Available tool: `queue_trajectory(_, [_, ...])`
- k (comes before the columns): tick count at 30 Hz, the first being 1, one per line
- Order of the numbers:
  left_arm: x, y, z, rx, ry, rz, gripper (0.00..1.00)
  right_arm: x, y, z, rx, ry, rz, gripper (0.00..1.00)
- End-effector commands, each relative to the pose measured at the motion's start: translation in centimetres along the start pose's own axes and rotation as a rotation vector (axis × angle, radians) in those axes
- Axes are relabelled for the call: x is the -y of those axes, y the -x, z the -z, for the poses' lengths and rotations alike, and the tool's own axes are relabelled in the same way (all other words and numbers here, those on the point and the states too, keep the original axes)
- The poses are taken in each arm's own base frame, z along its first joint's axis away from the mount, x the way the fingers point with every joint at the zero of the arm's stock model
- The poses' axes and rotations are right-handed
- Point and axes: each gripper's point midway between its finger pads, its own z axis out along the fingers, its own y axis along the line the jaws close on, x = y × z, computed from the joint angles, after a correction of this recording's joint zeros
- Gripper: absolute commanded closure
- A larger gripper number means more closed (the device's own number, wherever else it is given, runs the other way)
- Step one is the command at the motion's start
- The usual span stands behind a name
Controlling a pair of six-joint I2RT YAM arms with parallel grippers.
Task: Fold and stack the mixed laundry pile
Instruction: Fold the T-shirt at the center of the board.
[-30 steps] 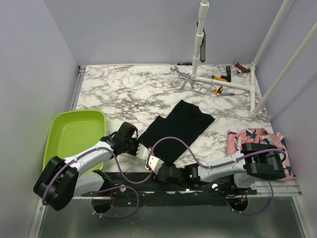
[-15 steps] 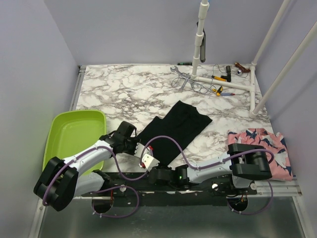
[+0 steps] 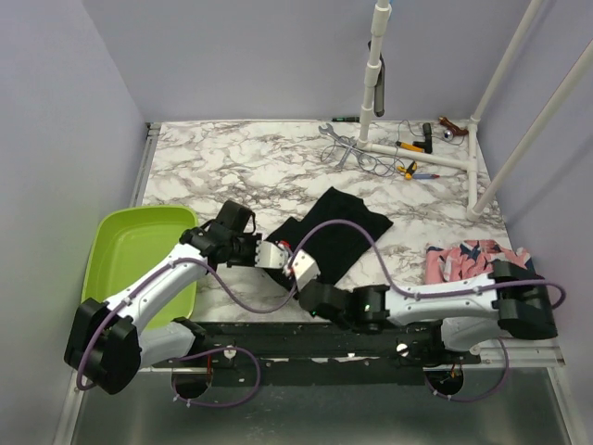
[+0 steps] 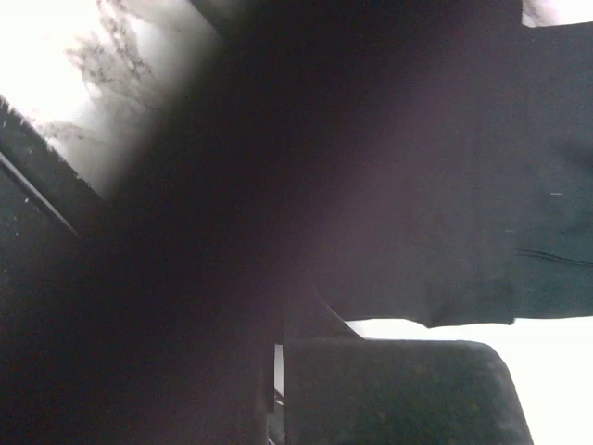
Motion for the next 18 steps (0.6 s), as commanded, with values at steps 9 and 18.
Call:
queue_trajectory(9, [-16.6, 10.1, 3.9, 0.218, 0.339, 0.233, 1.0, 16.7, 1.6, 4.5, 0.001, -0.271, -0.418, 0.99])
queue_trajectory(18, [-24.2, 17.0, -0.7, 0.2, 0.299, 0.269, 1.0, 27.5, 0.0, 4.9, -0.025, -0.473, -0.565, 0.99])
